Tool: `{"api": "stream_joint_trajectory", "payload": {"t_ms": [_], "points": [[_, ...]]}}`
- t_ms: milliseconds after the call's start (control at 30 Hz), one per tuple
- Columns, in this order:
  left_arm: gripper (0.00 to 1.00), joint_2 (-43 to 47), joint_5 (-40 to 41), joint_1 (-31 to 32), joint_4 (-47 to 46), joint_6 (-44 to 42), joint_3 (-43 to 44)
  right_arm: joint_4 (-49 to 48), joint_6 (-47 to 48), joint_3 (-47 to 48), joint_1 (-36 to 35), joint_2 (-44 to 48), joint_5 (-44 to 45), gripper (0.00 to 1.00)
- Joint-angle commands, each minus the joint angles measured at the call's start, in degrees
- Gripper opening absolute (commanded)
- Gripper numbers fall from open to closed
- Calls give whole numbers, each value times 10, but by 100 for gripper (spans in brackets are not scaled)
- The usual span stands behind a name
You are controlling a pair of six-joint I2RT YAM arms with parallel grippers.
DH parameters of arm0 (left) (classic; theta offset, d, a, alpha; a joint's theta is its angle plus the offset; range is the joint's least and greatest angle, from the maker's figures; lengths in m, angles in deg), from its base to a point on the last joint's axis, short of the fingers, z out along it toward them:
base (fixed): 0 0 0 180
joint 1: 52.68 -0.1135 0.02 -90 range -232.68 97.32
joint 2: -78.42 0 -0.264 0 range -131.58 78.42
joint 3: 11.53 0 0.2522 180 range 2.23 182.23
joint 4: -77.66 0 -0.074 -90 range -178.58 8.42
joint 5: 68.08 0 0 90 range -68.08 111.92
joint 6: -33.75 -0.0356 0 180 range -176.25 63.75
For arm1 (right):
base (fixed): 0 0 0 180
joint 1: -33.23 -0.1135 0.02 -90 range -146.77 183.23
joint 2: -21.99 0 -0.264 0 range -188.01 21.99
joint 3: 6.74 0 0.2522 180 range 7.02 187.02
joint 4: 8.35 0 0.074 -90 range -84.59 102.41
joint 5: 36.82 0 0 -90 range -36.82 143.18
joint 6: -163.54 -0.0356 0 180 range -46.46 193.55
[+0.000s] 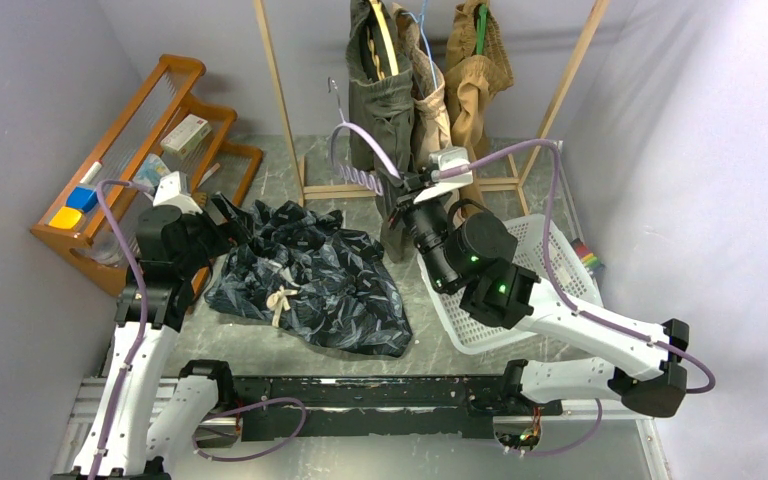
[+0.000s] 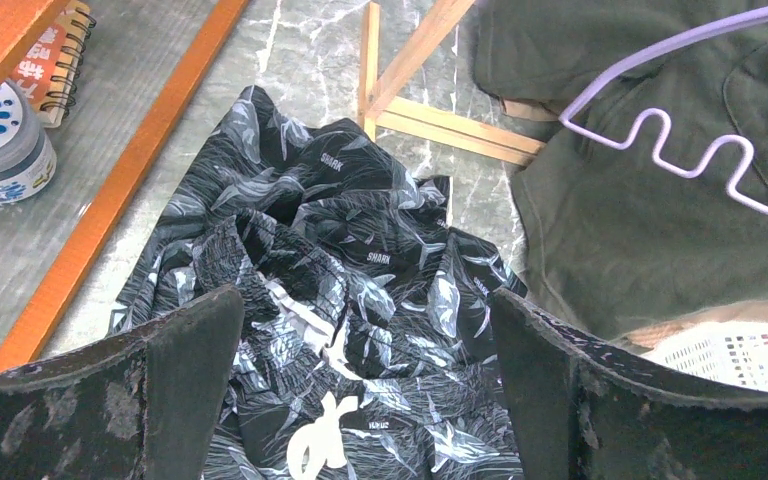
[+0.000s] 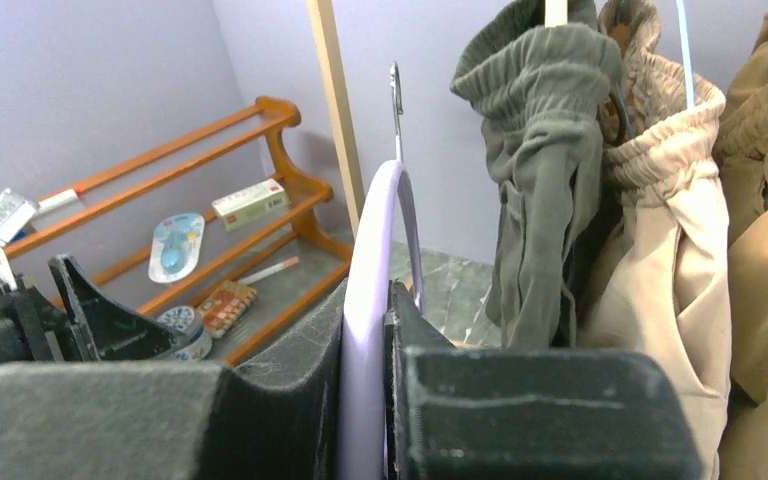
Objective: Remove the shorts from the hanger
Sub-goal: Adjust the hanger.
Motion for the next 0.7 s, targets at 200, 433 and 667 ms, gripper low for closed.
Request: {"api": "stream_joint_trajectory", "payload": {"t_ms": [200,433,667], "points": [[96,-10,-132,-1,-62,19,-24,62,-115,-31,0,-24,-64,0],[93,-23,-245,-1,-184,108,-80,118,-216,-136,-4,-1,-110,0],[93,-42,-261,-1,-283,200,-123,225,-242,-134,-4,24,-126,0]]}}
